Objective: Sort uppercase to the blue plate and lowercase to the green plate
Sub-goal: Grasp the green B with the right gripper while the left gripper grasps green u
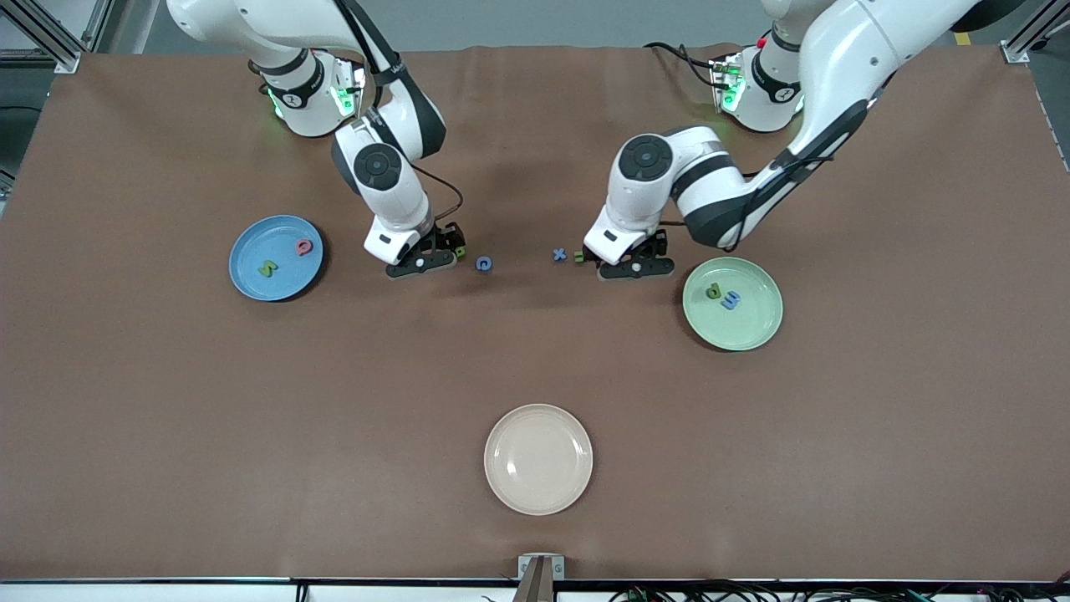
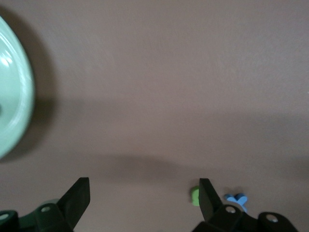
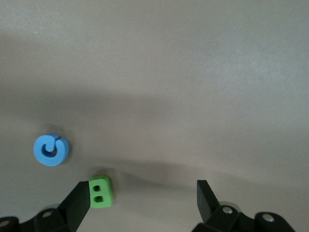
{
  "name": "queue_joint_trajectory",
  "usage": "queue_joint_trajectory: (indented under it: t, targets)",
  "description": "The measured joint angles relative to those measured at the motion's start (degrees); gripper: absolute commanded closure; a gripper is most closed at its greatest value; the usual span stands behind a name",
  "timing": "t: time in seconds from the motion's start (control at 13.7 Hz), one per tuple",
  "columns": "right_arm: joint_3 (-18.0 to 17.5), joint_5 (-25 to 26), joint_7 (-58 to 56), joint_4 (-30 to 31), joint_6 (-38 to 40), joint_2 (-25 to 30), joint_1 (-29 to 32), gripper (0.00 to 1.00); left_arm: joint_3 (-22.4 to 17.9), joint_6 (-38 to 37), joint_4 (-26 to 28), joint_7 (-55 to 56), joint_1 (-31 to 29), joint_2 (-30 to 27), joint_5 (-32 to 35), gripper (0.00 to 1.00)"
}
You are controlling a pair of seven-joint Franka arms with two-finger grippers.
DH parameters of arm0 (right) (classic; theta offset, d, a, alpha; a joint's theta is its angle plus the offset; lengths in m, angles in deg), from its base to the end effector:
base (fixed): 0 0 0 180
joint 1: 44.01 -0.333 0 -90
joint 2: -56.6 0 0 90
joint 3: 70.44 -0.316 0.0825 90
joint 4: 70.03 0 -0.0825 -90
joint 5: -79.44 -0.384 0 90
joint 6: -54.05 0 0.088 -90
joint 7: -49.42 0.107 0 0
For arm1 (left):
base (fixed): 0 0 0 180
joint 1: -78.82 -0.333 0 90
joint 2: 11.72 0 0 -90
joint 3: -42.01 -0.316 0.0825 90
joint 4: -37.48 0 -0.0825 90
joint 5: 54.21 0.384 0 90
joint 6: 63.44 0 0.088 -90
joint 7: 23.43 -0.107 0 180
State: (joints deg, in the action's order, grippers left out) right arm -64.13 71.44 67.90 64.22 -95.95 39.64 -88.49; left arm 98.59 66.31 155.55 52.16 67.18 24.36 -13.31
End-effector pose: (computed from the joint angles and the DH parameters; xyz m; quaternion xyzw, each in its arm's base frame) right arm 0.4071 0.3140 0.2065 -0.9934 -0.1130 0.0164 0.0119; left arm 0.4275 -0.3889 0.2419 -0.9983 -0.0557 0.0076 0.0163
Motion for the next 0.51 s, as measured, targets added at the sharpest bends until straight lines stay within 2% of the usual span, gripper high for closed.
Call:
queue_joint_trajectory:
  t: [0.15, 0.37, 0.51]
  targets:
    - [0.0, 0.0, 0.9, -0.3, 0.0, -0.8, -1.2, 0.03, -2.8, 1.9, -1.4, 2.8, 4.6, 2.7, 0.0, 0.01]
    - [0.0, 0.0, 1.1, -0.4, 0.0, -2.0, -2.5, 0.04, -3.2, 3.3, -2.6, 4.4, 6.6, 5.6, 0.0, 0.01]
    - [0.0, 0.0, 1.2, -0.4, -0.3, -2.8, -3.5, 0.1, -4.3, 4.8, -3.2, 5.0, 7.9, 6.5, 0.0, 0.05]
